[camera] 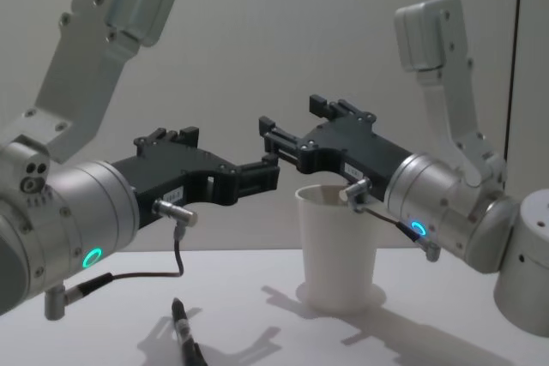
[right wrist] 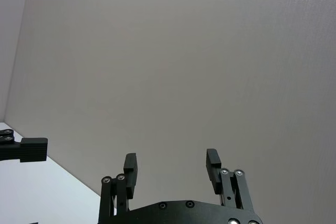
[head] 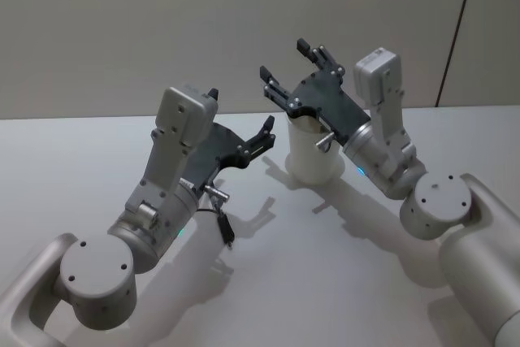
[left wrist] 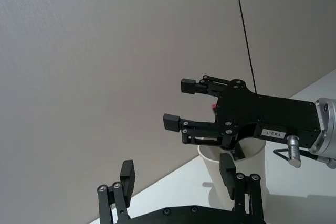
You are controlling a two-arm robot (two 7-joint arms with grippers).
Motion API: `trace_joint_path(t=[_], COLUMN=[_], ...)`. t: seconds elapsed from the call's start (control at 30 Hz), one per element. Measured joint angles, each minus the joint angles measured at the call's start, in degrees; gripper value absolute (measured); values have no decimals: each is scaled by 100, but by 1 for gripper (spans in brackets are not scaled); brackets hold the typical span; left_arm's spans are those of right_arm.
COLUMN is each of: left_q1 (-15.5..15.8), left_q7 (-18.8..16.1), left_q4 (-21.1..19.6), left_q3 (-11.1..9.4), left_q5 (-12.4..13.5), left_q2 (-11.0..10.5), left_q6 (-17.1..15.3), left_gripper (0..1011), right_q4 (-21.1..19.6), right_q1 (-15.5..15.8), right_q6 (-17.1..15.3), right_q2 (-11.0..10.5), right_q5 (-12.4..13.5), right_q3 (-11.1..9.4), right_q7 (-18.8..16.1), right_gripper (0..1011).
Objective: Place the pen into the pen holder.
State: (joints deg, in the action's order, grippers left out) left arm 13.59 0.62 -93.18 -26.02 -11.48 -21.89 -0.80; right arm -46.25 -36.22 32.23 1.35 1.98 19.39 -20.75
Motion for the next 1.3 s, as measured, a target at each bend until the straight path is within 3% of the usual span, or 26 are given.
trace_joint_path(t=[0.27,0.47,0.87,1.3], left_q1=[0,0,0,0], left_q7=[0,0,0,0], left_q4=[0,0,0,0], left_q3=[0,0,0,0], left_q5=[0,0,0,0], left_q2=[0,0,0,0], left_q6=[0,0,0,0], left_gripper=[1001,1001,1001,1001], right_q4=[-8,-224,-1418,-2633], right_q1=[-1,75,641,1334], right_q6=[-10,-157,-760,-1214], right_q2=[-1,-33,-296,-675], right_q5=[19,143,553,677], right_q3=[-3,-15,-101,-262], right_q7=[-14,-78,-71,457], right_gripper=[1001,1001,1001,1001])
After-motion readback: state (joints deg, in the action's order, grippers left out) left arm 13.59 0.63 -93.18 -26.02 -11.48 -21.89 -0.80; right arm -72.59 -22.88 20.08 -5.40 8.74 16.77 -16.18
